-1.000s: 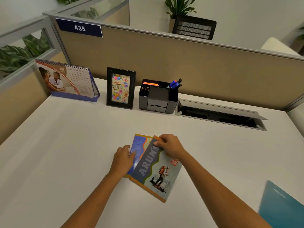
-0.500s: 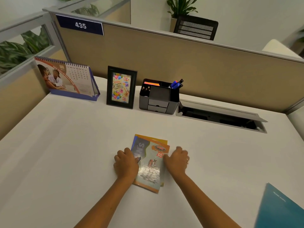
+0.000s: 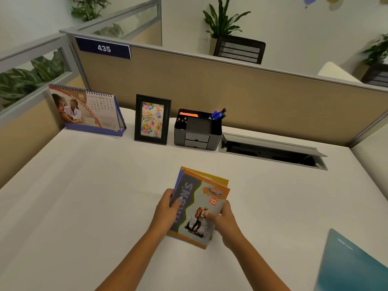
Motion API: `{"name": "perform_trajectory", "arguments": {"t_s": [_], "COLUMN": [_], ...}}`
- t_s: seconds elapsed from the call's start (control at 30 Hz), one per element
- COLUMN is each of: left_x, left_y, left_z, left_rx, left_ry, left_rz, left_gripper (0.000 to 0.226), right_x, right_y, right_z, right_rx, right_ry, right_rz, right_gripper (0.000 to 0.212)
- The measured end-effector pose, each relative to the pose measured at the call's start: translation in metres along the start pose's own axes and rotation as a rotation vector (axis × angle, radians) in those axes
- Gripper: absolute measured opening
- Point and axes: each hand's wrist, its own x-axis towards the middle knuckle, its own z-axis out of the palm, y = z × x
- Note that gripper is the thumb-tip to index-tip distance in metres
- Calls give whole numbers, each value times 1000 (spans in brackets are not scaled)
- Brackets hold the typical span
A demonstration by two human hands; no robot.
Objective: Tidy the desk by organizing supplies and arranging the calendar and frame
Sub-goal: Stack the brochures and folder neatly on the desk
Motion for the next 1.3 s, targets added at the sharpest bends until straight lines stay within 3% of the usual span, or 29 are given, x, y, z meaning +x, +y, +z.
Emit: {"name": "perform_trajectory", "arguments": {"t_s": [0.1,0.23,0.43,0.6,0.73,1.07,1.3], "left_x": [-7,-17,-17,-6,4,19,17], "left_y": [9,7,-32,-30,-30,-44,-46], "left_z": [-5,-14,-19,-21,-27,-47,-45], "left_rx": [-55,168,474,451,449,977,1077], "left_ry": [-22,-49,-41,-41,-9,-104,-131], "left_rz": [150,275,262,178,138,160,156], "left_gripper": [12,30,13,13,21,40,51], "right_x": [-10,-13,-9,-1,8,26,22], "right_y": [-8,-5,27,28,26,30,33], "right_z": [6,9,3,1,11,38,48], "right_rx": [-135,-322,-435,-472,-490,-716,-850], "right_ry": [22,130,71,7,58,124,203], "right_rz": [-274,-478,-401,-335,-296,-102,-61], "right_gripper": [41,47,45,34,36,30,29]}}
